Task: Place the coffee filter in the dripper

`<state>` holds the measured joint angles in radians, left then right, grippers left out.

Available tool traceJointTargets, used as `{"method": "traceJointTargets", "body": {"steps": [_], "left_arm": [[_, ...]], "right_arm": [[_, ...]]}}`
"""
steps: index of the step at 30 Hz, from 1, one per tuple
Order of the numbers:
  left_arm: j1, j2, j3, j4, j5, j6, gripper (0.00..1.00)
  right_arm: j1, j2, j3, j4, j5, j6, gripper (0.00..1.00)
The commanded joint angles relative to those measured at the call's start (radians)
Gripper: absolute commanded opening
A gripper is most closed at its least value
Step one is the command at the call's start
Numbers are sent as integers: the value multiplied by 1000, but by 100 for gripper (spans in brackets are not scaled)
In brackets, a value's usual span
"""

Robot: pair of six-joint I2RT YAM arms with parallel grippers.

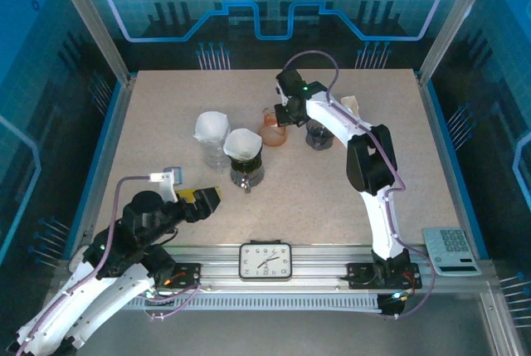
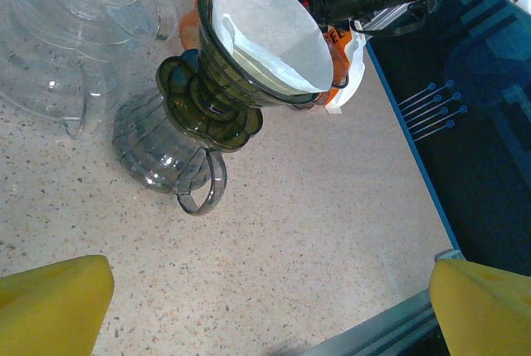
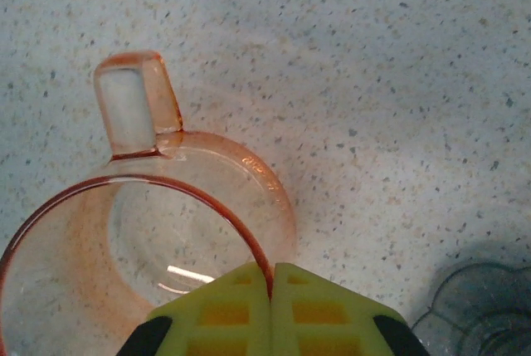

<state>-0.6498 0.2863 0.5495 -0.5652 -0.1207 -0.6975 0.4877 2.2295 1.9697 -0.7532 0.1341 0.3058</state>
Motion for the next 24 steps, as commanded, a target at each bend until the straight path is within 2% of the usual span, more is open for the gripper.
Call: {"method": "traceJointTargets", "body": {"steps": [1, 7, 13, 24], "left_arm": [[8, -2, 49, -11, -33, 33, 99], [7, -2, 85, -17, -62, 79, 99], [8, 5, 95, -14, -85, 101, 99], [8, 42, 83, 18, -65, 81, 99]], "right_arm": [[22, -90, -82, 9, 16, 3, 0], [43, -279, -329, 55, 47, 28, 0], [110, -463, -601, 110, 90, 31, 0], [208, -690, -850, 137, 110, 81, 0]]}}
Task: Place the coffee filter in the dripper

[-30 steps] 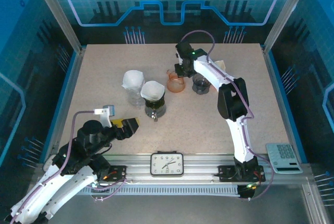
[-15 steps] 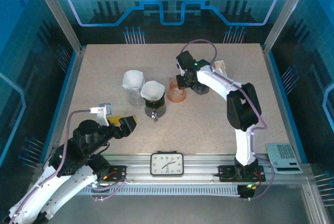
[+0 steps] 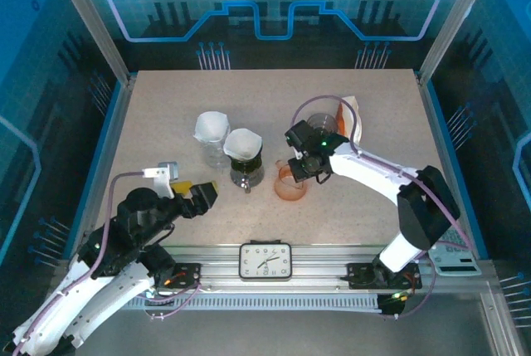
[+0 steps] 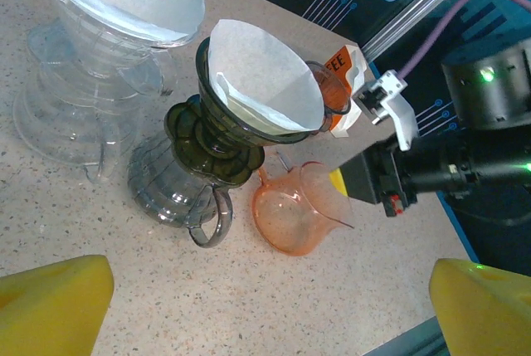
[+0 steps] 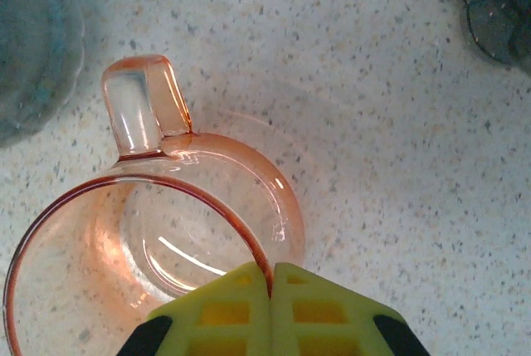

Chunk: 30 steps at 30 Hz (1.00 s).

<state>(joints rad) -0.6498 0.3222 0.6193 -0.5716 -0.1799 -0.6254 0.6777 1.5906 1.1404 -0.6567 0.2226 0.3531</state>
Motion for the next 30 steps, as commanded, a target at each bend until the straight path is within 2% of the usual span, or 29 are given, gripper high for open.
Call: {"method": "traceJointTargets", "body": {"steps": [1, 4, 7, 8, 12, 15, 20, 25, 30], "left_arm": [[8, 8, 10, 28, -5, 6, 99], [7, 20, 7, 40, 2, 3, 99], [7, 38, 10, 44, 13, 0, 99], [8, 42, 11, 44, 16, 1, 99], [8, 51, 13, 45, 20, 3, 99], [7, 52, 11, 51, 20, 1, 99], [8, 61, 7, 63, 26, -9, 99], [8, 70, -4, 71, 35, -25, 99], [7, 69, -6, 69, 39, -39, 99]], "right_arm": [[21, -59, -29, 43, 27, 37, 2], [23, -60, -42, 52, 24, 43, 13], [25, -61, -38, 57, 18, 50, 37], [25, -65, -37, 59, 23, 53, 41], [3, -98, -19, 68, 35, 54, 48], [-56, -116, 10, 67, 41, 53, 50], [-230, -92, 71, 76, 8, 77, 49], [-394, 13, 150, 120, -21, 104, 45], [-484, 168, 283, 100, 0, 96, 40]]}}
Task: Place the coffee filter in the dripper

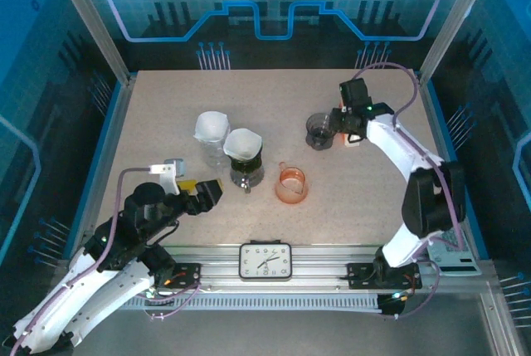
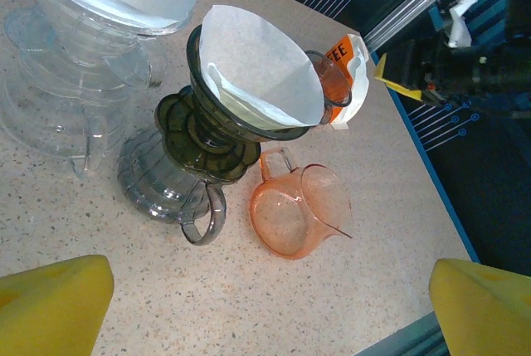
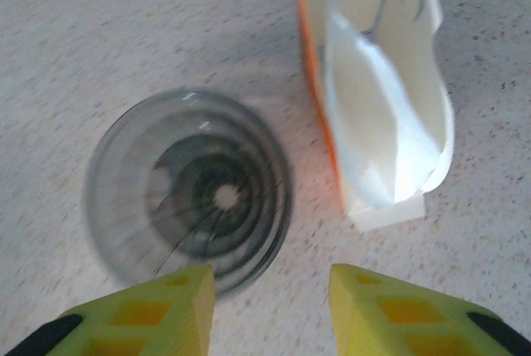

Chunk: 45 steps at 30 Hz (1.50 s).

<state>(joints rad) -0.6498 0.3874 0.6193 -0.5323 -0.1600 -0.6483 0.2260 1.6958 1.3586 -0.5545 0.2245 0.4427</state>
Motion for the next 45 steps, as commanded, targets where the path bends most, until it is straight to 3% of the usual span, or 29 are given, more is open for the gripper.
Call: {"method": "traceJointTargets", "body": {"steps": [1, 6, 19, 45], "left_arm": [[8, 4, -6, 26, 18, -15, 99], [8, 2, -9, 16, 10, -25, 99], [7, 43, -20, 49, 3, -28, 99], [8, 62, -36, 85, 11, -39, 99]], "right_arm": [[-45, 86, 92, -6, 2, -5, 39], [-76, 196, 215, -58, 45, -42, 38], [-88, 303, 252, -27, -7, -53, 29], [-76, 239, 198, 26, 46, -50, 20]]}}
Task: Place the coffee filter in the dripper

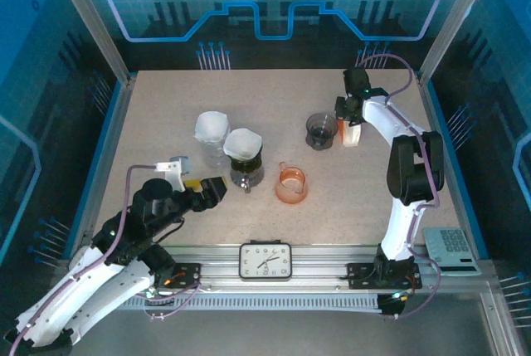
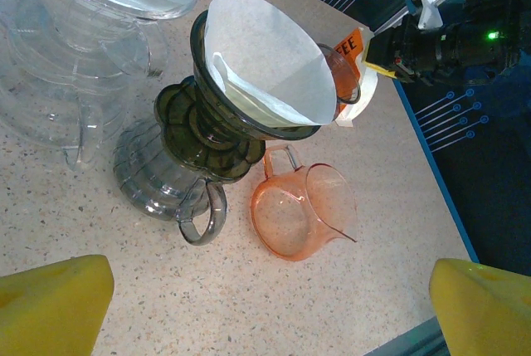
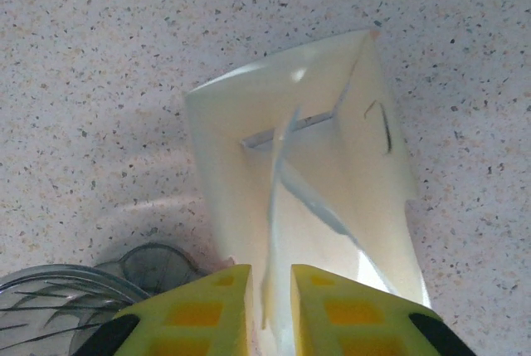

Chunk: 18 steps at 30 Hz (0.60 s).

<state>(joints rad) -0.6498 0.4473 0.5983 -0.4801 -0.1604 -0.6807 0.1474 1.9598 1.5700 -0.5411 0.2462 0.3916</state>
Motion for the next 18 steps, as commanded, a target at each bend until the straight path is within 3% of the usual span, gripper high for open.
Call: {"method": "traceJointTargets", "body": {"steps": [1, 13, 18], "left_arm": [[7, 2, -17, 33, 12, -7, 99], [8, 2, -20, 35, 13, -8, 99], [7, 2, -25, 36, 13, -11, 99]], "right_arm": [[1, -20, -9, 9, 27, -2, 20], [10, 9, 10, -14, 48, -22, 11], [12, 24, 17, -20, 47, -24, 16]]}}
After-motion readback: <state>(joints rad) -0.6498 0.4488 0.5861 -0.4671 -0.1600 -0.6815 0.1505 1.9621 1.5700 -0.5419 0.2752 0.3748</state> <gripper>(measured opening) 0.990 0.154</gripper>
